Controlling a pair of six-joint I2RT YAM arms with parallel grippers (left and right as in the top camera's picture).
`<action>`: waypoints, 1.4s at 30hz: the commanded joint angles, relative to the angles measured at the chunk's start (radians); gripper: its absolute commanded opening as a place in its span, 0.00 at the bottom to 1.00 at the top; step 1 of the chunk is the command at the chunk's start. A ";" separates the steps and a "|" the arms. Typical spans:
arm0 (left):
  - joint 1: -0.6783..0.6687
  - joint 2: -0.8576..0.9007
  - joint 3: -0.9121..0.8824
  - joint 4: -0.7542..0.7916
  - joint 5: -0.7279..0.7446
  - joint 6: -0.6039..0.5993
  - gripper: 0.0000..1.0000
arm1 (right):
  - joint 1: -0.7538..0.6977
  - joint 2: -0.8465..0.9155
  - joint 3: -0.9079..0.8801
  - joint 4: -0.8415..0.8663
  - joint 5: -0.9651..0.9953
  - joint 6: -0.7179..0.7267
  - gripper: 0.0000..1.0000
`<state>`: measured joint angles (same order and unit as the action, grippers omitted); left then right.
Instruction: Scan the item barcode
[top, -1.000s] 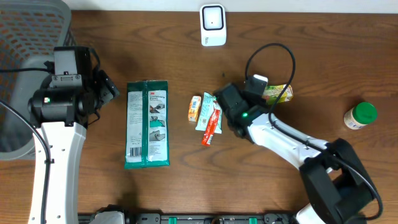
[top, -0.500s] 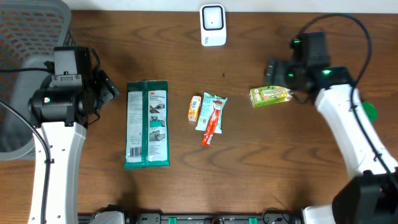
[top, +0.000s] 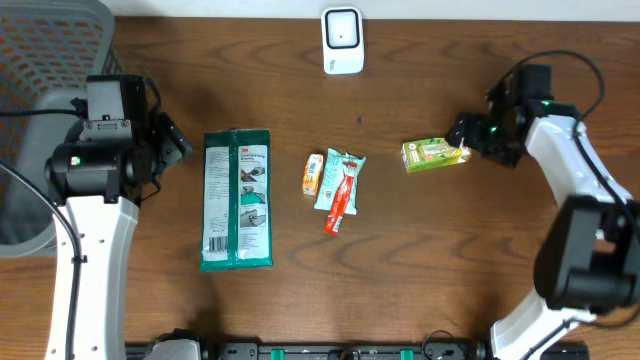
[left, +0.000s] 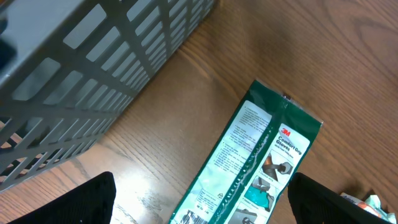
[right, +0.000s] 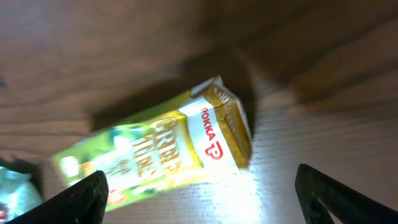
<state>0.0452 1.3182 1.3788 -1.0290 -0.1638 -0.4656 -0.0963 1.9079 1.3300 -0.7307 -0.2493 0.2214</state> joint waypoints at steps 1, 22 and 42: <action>0.004 -0.005 0.007 -0.003 -0.013 0.013 0.89 | 0.012 0.066 -0.012 0.001 -0.143 -0.037 0.89; 0.004 -0.005 0.007 -0.003 -0.013 0.013 0.89 | 0.184 -0.084 0.023 -0.163 -0.097 -0.163 0.74; 0.004 -0.005 0.007 -0.003 -0.013 0.013 0.89 | -0.062 0.074 0.008 0.165 -0.025 -0.122 0.17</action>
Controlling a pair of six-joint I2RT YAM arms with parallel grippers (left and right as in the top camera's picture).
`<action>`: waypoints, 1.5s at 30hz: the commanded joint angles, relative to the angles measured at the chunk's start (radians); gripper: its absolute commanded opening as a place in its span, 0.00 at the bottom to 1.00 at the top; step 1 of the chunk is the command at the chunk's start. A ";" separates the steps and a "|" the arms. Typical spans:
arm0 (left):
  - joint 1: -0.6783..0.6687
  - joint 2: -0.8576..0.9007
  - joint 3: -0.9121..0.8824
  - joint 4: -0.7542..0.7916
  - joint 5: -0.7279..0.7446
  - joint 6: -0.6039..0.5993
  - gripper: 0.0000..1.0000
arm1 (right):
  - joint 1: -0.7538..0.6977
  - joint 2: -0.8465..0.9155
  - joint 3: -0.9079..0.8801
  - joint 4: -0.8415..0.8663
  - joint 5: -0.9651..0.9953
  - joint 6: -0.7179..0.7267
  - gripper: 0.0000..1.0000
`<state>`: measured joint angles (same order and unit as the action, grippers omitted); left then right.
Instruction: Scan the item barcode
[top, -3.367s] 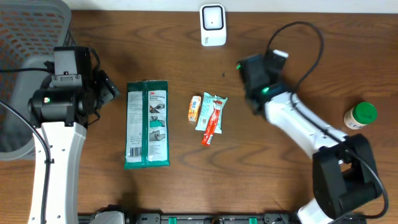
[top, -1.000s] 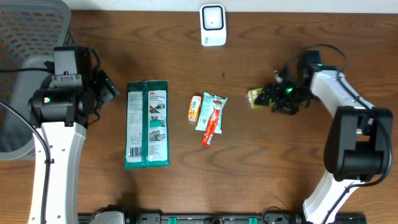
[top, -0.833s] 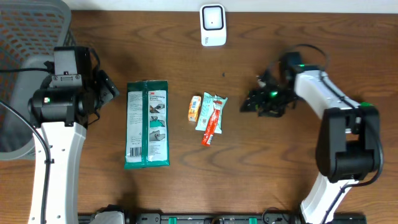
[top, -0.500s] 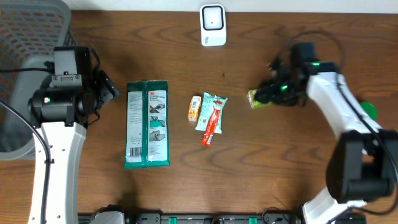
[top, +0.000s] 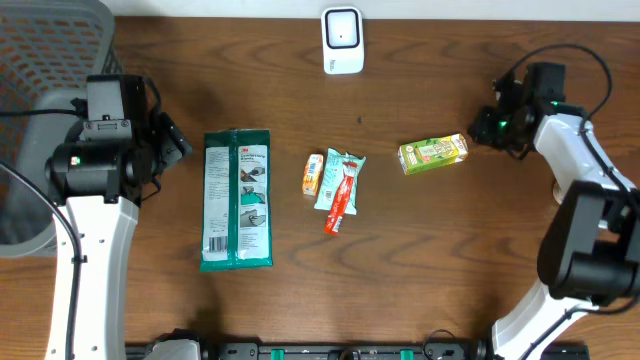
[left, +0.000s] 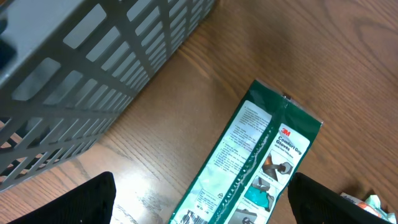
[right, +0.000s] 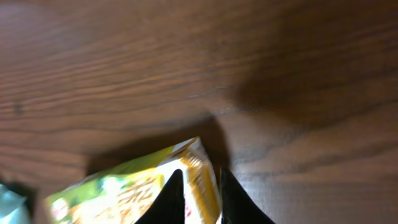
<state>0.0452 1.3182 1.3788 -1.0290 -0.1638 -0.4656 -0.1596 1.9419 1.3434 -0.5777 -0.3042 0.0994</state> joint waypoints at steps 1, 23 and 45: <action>0.004 -0.005 0.007 -0.003 -0.013 0.013 0.89 | 0.002 0.055 -0.005 0.018 0.048 0.000 0.18; 0.004 -0.005 0.007 -0.003 -0.013 0.013 0.89 | 0.145 0.125 -0.005 -0.298 -0.245 0.027 0.14; 0.004 -0.005 0.007 -0.003 -0.013 0.013 0.89 | 0.338 -0.175 0.000 -0.341 0.054 -0.255 0.75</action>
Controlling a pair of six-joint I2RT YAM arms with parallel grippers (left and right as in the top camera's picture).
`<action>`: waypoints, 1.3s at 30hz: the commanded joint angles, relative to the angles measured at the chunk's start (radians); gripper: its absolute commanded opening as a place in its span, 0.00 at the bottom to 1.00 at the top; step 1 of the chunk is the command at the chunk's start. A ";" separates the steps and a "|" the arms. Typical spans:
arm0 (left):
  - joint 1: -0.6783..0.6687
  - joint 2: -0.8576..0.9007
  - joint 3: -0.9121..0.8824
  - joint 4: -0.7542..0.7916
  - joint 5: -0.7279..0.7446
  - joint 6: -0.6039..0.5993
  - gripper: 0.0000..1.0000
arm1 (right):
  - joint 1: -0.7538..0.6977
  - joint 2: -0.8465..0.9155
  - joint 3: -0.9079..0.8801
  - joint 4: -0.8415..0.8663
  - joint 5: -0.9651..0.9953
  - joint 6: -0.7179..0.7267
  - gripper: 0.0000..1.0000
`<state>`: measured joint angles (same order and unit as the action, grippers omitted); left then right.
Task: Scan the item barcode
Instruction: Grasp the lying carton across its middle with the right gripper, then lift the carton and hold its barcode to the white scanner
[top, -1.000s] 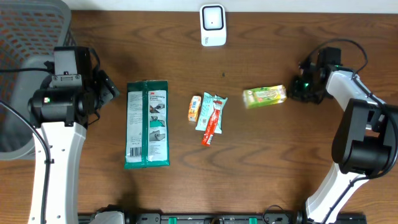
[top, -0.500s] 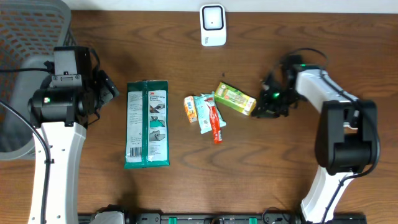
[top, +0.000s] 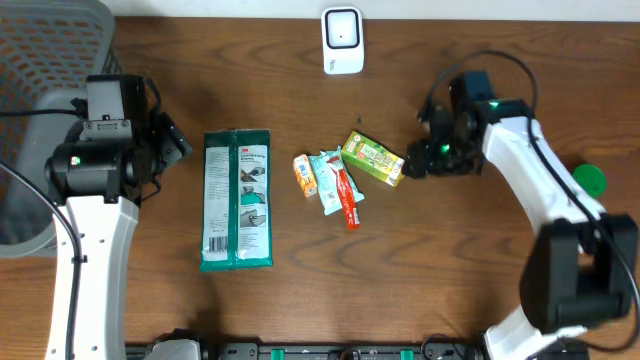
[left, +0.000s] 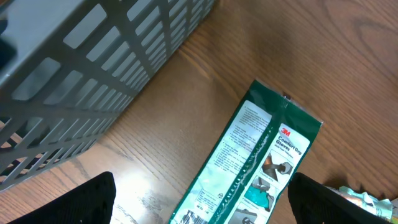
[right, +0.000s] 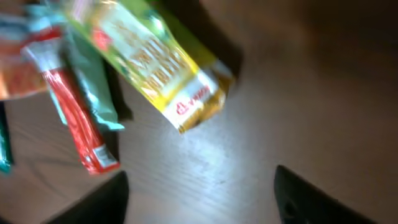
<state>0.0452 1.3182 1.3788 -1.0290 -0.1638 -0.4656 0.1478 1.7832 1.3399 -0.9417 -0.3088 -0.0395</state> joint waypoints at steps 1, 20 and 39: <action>0.004 -0.005 0.007 -0.003 -0.013 0.013 0.89 | 0.038 -0.016 0.003 0.039 0.071 -0.153 0.76; 0.004 -0.005 0.007 -0.003 -0.013 0.013 0.89 | 0.189 0.126 0.000 0.232 0.214 -0.415 0.75; 0.004 -0.005 0.007 -0.003 -0.013 0.013 0.89 | 0.195 0.274 0.002 0.296 0.214 -0.365 0.93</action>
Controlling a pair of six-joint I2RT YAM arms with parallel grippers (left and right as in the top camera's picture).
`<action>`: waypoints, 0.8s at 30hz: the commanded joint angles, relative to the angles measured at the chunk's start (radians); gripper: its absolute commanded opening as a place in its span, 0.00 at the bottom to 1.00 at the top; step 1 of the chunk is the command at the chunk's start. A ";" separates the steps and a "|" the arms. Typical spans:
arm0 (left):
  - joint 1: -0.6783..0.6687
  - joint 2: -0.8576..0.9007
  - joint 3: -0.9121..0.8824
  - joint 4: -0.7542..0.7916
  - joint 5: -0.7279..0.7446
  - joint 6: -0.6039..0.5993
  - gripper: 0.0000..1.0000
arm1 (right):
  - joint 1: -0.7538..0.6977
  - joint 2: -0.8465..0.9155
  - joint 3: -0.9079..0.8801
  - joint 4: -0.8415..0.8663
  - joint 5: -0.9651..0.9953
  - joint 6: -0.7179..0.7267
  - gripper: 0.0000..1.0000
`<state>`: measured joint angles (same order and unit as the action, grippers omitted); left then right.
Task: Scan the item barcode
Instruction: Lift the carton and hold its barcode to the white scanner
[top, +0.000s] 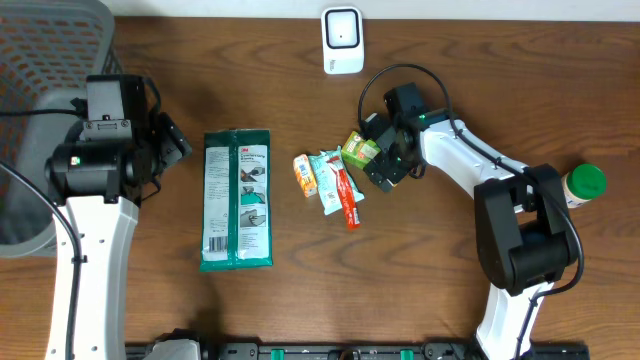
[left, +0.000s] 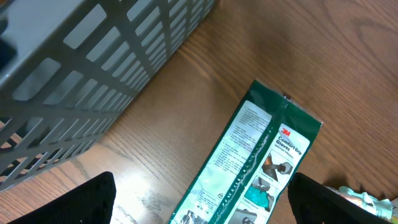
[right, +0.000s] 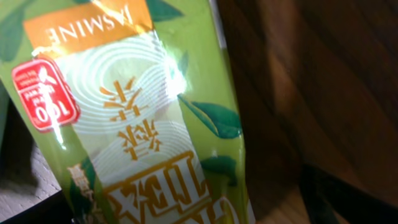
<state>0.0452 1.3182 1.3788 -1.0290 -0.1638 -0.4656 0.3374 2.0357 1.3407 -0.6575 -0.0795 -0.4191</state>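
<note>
A green jasmine-tea carton (top: 358, 150) lies mid-table, its left end against the snack packets. In the right wrist view the carton (right: 137, 124) fills the frame, printed side up, no barcode showing. My right gripper (top: 385, 163) sits low over its right part and is open (right: 186, 211): the dark fingers (right: 351, 199) stand wide on either side, with a gap on the right. The white scanner (top: 342, 41) stands at the far edge. My left gripper (top: 176, 140) is open (left: 199, 208) above bare wood beside the green 3M pack (left: 249, 168).
The long 3M pack (top: 237, 200) lies left of centre. A small orange packet (top: 303, 172) and a teal-and-red packet (top: 338, 186) lie by the carton. A grey mesh basket (top: 50, 50) fills the far left corner. A green-capped bottle (top: 583, 183) stands at the right.
My right gripper was to the right of the carton and is now further left, low over its right part. The carton's visible end sits slightly further left. The left arm is unchanged.
The carton first lay right of centre with my right gripper open at its right end. Then the gripper was shut just beyond that end. Later the carton lay tilted against the shifted snack packets, gripper open to its right. Now the open gripper straddles it.
</note>
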 joint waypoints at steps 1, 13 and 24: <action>0.004 -0.005 0.007 -0.003 -0.013 0.013 0.89 | 0.005 0.021 0.001 0.016 -0.025 0.014 0.91; 0.004 -0.005 0.007 -0.003 -0.013 0.013 0.89 | 0.005 -0.004 0.002 0.030 -0.115 0.015 0.47; 0.004 -0.005 0.007 -0.003 -0.013 0.013 0.89 | -0.010 -0.159 0.002 0.028 -0.191 0.154 0.38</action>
<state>0.0452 1.3182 1.3788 -1.0290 -0.1638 -0.4652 0.3347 1.9686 1.3384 -0.6361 -0.2024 -0.3309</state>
